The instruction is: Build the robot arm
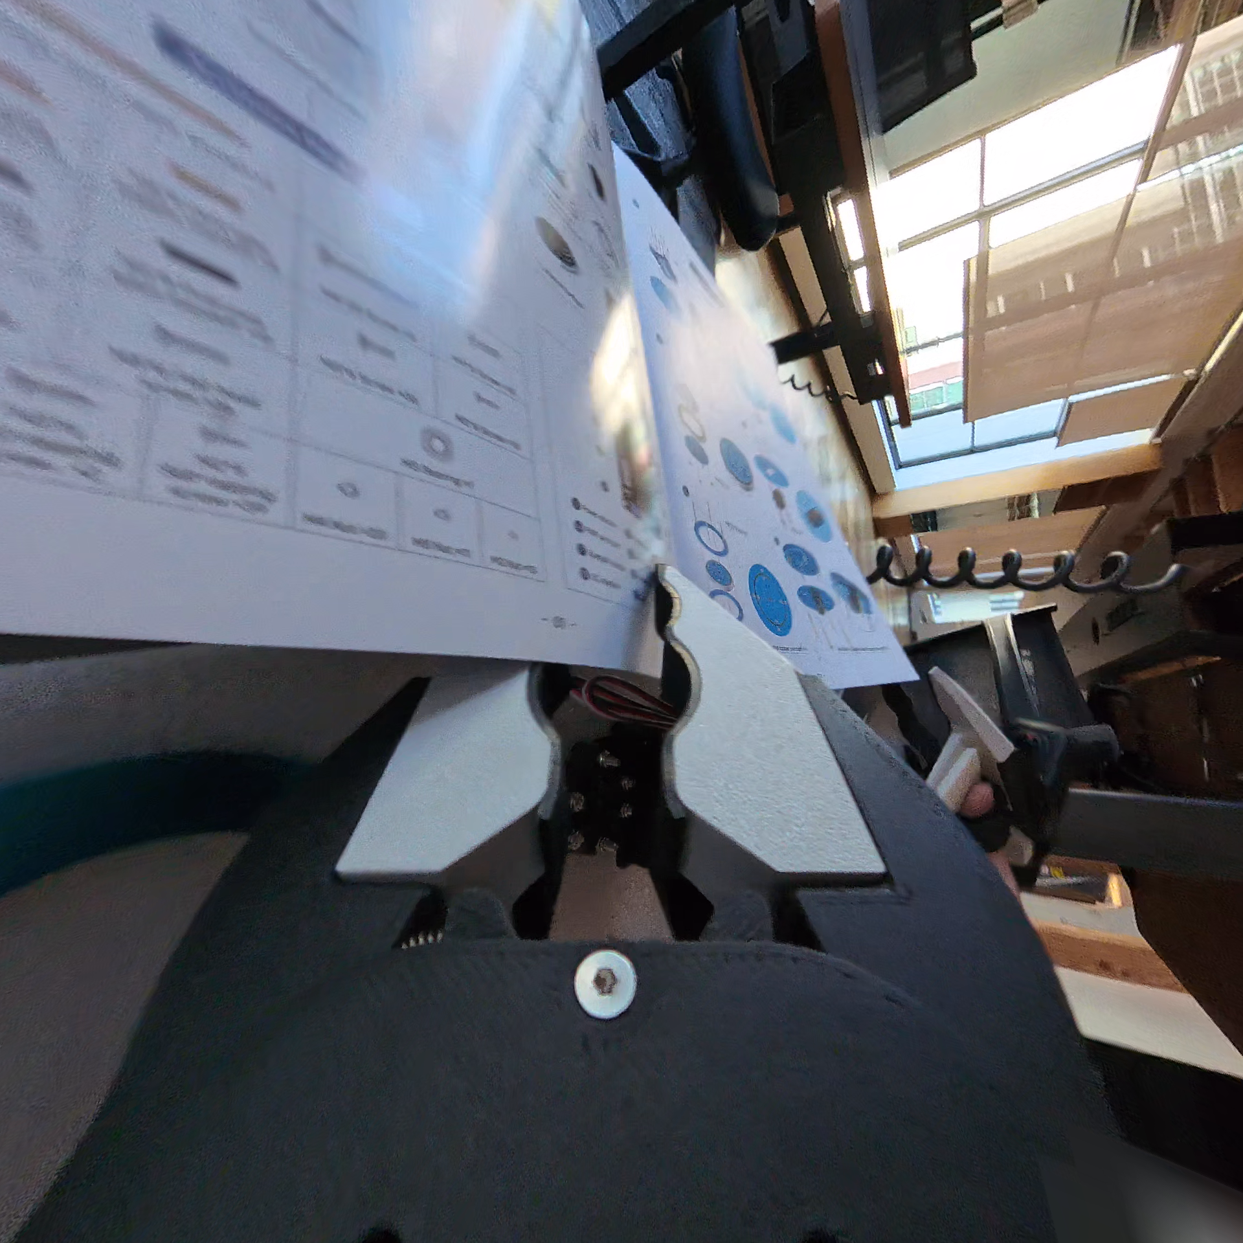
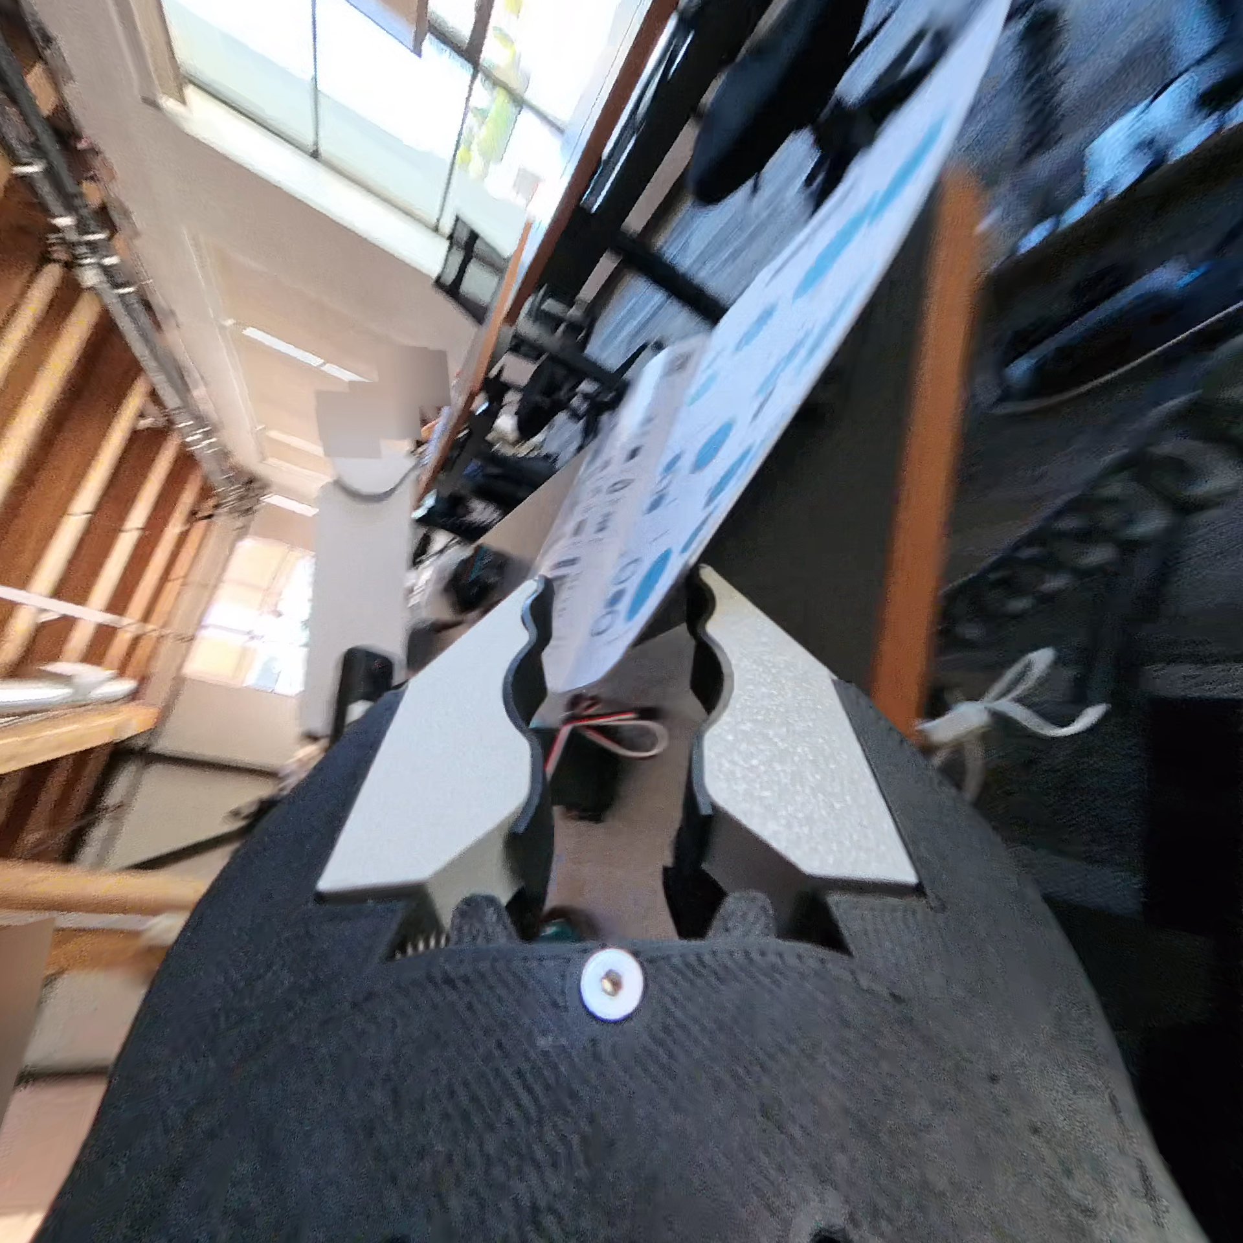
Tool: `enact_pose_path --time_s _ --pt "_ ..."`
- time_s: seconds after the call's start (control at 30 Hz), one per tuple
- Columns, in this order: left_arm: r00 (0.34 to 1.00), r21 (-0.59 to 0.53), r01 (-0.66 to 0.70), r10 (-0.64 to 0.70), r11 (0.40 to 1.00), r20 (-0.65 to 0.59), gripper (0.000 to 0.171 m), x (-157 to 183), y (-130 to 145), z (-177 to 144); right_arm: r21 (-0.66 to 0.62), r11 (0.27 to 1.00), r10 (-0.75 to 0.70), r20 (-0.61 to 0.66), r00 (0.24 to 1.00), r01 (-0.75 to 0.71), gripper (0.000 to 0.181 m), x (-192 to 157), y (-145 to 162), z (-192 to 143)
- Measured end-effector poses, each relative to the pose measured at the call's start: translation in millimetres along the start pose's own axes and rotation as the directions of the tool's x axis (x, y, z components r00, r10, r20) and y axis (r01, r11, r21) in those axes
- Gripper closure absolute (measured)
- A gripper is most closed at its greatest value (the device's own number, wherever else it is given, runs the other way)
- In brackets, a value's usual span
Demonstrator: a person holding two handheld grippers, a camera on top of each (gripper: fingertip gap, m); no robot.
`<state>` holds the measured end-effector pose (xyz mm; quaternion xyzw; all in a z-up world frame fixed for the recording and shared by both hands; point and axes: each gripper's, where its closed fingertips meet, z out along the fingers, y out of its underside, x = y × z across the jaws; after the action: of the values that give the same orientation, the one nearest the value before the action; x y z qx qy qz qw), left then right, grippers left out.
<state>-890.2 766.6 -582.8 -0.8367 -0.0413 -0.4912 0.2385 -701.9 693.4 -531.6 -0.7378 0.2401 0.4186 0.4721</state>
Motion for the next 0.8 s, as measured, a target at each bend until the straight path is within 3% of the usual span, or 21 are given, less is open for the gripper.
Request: enact_pose_path --time_s 0.1,0.13,0.33,0.47,0.57,0.67,0.8 --pt "0.996 0.074 0.007 -0.014 0.997 0.091 0.111 -9 -4 -18 0.090 0.990 -0.097 -0.103 0.990 0.106 0.147 25 -14 -21" --pt "0.993 0.086 0.004 -0.014 0.996 0.116 0.105 -11 -5 -23 0.079 0.990 -0.104 -0.120 0.987 0.114 0.148 33 -12 -21" --pt "0.993 0.142 -0.060 0.045 0.988 0.108 0.116 5 -3 -57 -0.076 0.996 -0.041 -0.064 0.997 0.036 0.158 46 23 -18" --pt "0.995 0.167 -0.094 0.099 0.981 -0.022 0.127 35 26 -88 -0.010 0.993 -0.117 -0.129 0.985 0.117 0.156 50 14 -45" --pt "0.971 0.253 -0.120 0.166 0.960 -0.170 0.139 69 45 -120 0.165 0.958 -0.224 -0.088 0.971 0.236 0.158 21 -6 -70" --pt "0.907 0.377 -0.326 0.400 0.867 -0.135 0.144 103 47 -157 0.294 0.856 -0.437 -0.026 0.899 0.425 0.154 -31 -14 -85" --pt "0.714 0.361 -0.663 0.700 0.657 0.037 0.145 139 49 -201 0.269 0.729 -0.662 0.039 0.749 0.630 0.154 -88 9 -89"
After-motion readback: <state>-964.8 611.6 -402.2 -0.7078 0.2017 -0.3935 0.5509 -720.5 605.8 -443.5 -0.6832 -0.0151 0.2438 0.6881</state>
